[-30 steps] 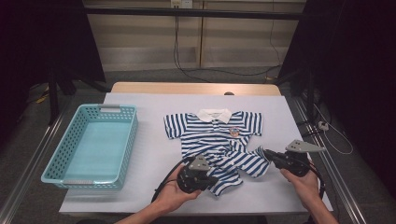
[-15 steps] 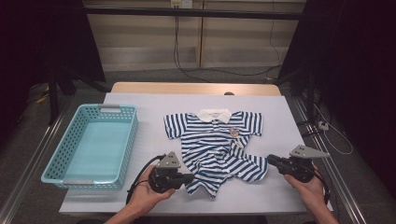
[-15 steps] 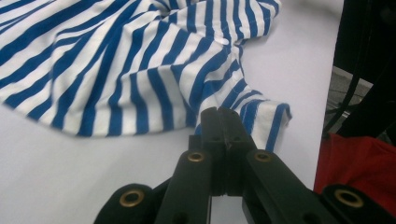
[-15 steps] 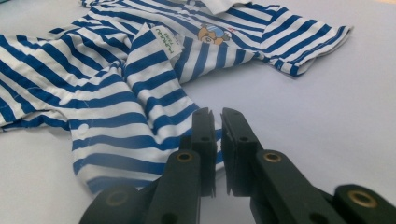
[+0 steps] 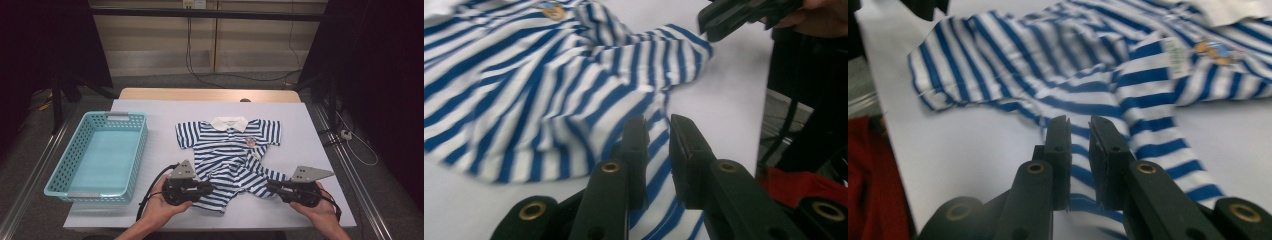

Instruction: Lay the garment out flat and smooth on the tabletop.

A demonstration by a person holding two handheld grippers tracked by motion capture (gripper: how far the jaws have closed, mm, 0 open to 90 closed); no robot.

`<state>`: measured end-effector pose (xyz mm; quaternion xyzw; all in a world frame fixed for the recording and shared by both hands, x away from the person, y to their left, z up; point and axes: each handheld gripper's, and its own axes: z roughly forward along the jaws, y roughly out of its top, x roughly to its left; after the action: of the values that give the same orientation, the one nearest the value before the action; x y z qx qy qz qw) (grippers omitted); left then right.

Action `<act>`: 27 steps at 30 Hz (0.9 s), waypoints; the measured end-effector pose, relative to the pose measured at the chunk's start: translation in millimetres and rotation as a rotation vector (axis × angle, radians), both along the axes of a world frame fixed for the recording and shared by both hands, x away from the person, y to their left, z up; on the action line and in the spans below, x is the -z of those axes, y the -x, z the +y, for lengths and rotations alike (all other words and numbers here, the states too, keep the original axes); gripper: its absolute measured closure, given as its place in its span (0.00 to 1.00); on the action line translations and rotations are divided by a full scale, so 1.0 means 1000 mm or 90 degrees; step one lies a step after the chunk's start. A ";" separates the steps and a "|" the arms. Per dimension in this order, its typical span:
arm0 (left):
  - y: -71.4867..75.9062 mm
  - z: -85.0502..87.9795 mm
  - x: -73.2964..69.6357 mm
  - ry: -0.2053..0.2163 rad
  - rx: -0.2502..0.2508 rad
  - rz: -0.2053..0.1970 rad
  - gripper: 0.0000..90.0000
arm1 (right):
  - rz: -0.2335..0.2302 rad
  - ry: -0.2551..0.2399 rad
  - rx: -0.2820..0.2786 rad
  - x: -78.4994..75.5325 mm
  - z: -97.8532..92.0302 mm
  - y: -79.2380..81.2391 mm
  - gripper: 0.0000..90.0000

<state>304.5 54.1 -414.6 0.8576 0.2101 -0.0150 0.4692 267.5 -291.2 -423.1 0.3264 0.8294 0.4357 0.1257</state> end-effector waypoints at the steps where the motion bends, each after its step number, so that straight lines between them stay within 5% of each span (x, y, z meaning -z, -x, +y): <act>1: 0.002 -0.006 0.003 -0.009 0.012 0.002 0.86 | 0.004 0.008 -0.011 0.001 0.004 0.000 0.89; 6: 0.009 -0.022 0.020 -0.080 0.031 -0.005 0.78 | 0.039 0.069 -0.038 0.013 0.017 -0.004 0.85; 9: 0.009 -0.022 0.025 -0.088 0.030 -0.001 0.78 | 0.048 0.082 -0.031 0.020 0.018 -0.008 0.84; 10: 0.008 -0.023 0.029 -0.071 0.035 0.000 0.78 | 0.053 0.082 -0.027 0.021 0.019 -0.009 0.82; 11: 0.007 -0.022 0.029 -0.095 0.030 -0.001 0.78 | 0.050 0.089 -0.031 0.022 0.019 -0.011 0.81; 14: 0.008 -0.024 0.036 -0.099 0.028 -0.011 0.77 | 0.047 0.112 -0.039 0.025 0.022 -0.011 0.78; 17: 0.006 -0.024 0.036 -0.095 0.031 -0.003 0.75 | 0.045 0.110 -0.043 0.026 0.023 -0.013 0.77; 18: 0.005 -0.024 0.038 -0.072 0.041 0.010 0.75 | 0.050 0.111 -0.037 0.025 0.024 -0.014 0.77; 20: 0.004 -0.024 0.036 -0.092 0.034 0.008 0.73 | 0.058 0.114 -0.035 0.024 0.027 -0.018 0.77; 24: 0.006 -0.025 0.036 -0.091 0.027 -0.002 0.72 | 0.064 0.124 -0.028 0.021 0.031 -0.022 0.91; 27: 0.005 -0.024 0.036 -0.094 0.030 -0.001 0.71 | 0.085 0.070 -0.031 0.017 0.027 -0.022 0.94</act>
<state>299.2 30.0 -450.6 0.8947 0.1901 -0.0102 0.4042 289.8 -264.3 -440.2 0.3268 0.8663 0.3697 0.0775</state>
